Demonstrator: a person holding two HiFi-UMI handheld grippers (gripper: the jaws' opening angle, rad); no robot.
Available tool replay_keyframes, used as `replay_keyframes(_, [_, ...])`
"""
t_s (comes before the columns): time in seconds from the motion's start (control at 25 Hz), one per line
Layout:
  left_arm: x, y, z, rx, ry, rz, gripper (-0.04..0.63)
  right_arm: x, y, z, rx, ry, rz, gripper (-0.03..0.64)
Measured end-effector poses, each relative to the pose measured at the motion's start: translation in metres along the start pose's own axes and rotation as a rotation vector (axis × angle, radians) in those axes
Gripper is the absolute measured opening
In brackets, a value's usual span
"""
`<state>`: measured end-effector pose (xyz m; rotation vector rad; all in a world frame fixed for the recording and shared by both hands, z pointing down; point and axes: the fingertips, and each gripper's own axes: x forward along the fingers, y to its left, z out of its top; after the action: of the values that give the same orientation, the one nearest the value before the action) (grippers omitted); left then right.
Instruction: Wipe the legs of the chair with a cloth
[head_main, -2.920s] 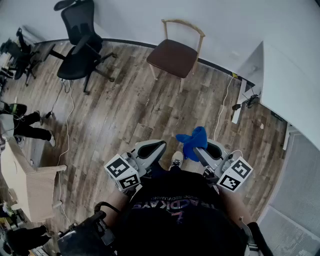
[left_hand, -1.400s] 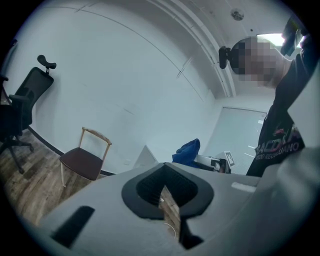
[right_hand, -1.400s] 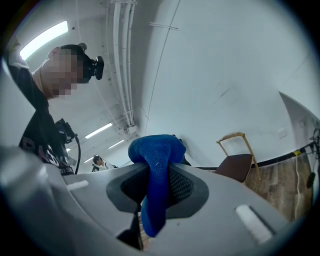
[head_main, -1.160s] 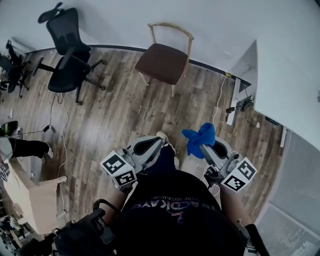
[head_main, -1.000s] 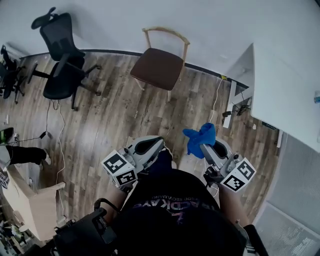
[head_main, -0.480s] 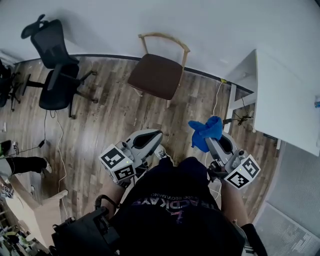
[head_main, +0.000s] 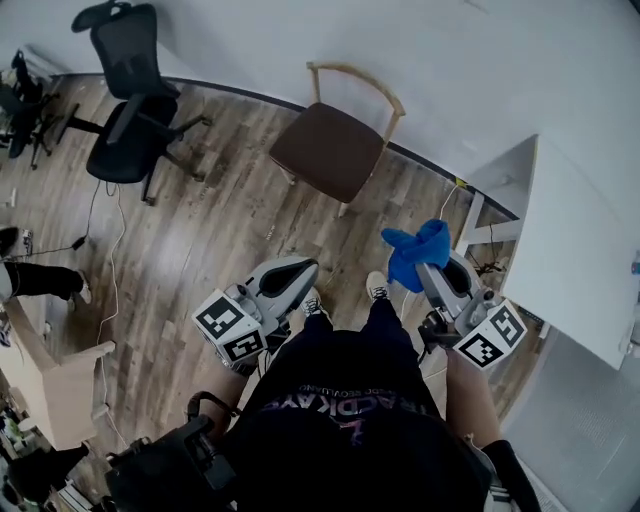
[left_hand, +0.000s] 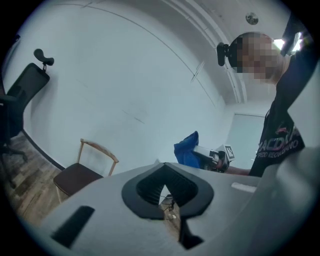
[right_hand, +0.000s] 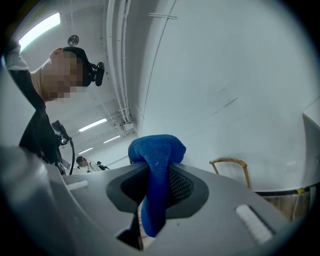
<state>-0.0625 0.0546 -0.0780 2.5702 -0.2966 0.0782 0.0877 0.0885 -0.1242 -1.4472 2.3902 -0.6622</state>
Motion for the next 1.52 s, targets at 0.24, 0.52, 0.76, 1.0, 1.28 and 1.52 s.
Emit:
replay_keyframes(0.24, [0.030,-0.015,0.009,-0.013,-0.095,0.142,0.004,-0.005,-0.035,0.029,-0.002,0.072,0.128,0.081])
replay_keyframes(0.52, [0.069,-0.040,-0.007,-0.076,-0.182,0.308,0.005,-0.015,-0.081,0.045,0.034,0.173,0.286,0.081])
replay_keyframes(0.76, [0.078,-0.047,-0.034,-0.116,-0.194,0.408,0.004,-0.008,-0.111,0.042,0.067,0.203,0.340,0.081])
replay_keyframes(1.0, [0.072,-0.049,-0.030,-0.071,-0.184,0.447,0.004,-0.005,-0.113,0.043,0.075,0.193,0.353,0.081])
replay_keyframes(1.28, [0.067,-0.028,-0.030,-0.061,-0.140,0.417,0.005,0.011,-0.116,0.018,0.100,0.222,0.318,0.081])
replay_keyframes(1.52, [0.056,0.014,-0.069,-0.115,-0.102,0.373,0.005,0.039,-0.130,-0.031,0.110,0.254,0.264,0.081])
